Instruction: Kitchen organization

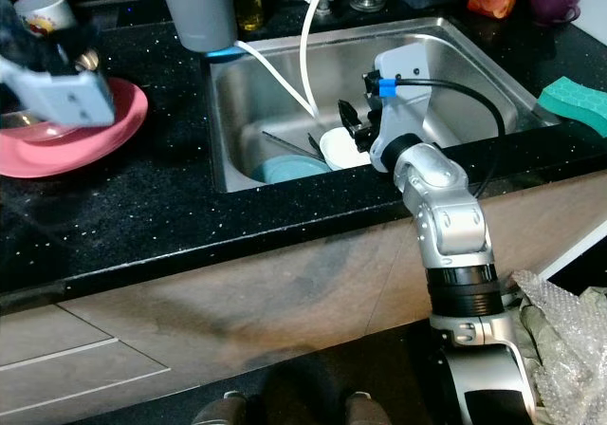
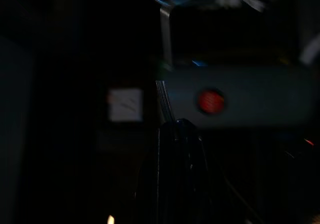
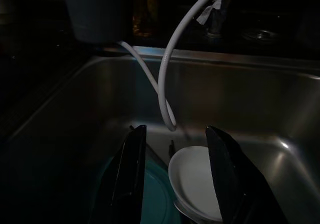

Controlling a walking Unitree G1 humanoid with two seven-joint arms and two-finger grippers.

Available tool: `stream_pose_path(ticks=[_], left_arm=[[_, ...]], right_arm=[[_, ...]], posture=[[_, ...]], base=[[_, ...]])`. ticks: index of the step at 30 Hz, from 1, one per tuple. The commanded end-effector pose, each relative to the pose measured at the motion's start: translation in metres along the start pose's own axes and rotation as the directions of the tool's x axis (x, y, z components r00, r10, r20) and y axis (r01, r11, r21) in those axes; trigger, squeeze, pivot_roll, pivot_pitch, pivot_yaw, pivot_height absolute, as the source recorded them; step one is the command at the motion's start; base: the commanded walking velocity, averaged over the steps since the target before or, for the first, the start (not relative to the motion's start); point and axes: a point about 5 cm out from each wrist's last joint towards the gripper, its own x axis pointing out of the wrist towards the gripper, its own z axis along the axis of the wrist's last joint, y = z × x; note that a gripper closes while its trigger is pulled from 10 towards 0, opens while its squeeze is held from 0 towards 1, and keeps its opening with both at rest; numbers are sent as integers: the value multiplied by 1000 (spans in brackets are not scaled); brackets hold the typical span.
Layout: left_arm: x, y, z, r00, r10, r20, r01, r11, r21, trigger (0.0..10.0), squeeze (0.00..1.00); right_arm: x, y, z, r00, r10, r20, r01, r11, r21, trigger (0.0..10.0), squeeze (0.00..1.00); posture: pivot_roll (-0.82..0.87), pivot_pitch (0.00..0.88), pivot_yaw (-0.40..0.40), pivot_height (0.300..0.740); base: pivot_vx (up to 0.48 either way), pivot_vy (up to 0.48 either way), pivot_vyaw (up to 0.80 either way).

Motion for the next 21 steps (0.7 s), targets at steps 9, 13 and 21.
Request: stream_pose_path(ticks=[9, 13, 21], left_arm=[[29, 45, 25, 953, 299, 46, -269, 907, -323, 0, 0], [58, 18, 50, 958, 285, 3, -197, 671, -715, 0, 0], [76, -33, 67, 989, 149, 4, -67, 468, -881, 0, 0]], right_arm=[[0, -1, 0, 1000, -1, 3, 1, 1000, 3, 10000, 0], [0, 1, 3, 1000, -10, 22, 10, 1000, 9, 10000, 0], [-2, 2, 2, 999, -18, 26, 18, 1000, 10, 10000, 0]], posture=[[50, 122, 13, 740], [47, 120, 24, 740], [45, 121, 28, 740]], base=[[0, 0, 0], [0, 0, 0], [0, 0, 0]])
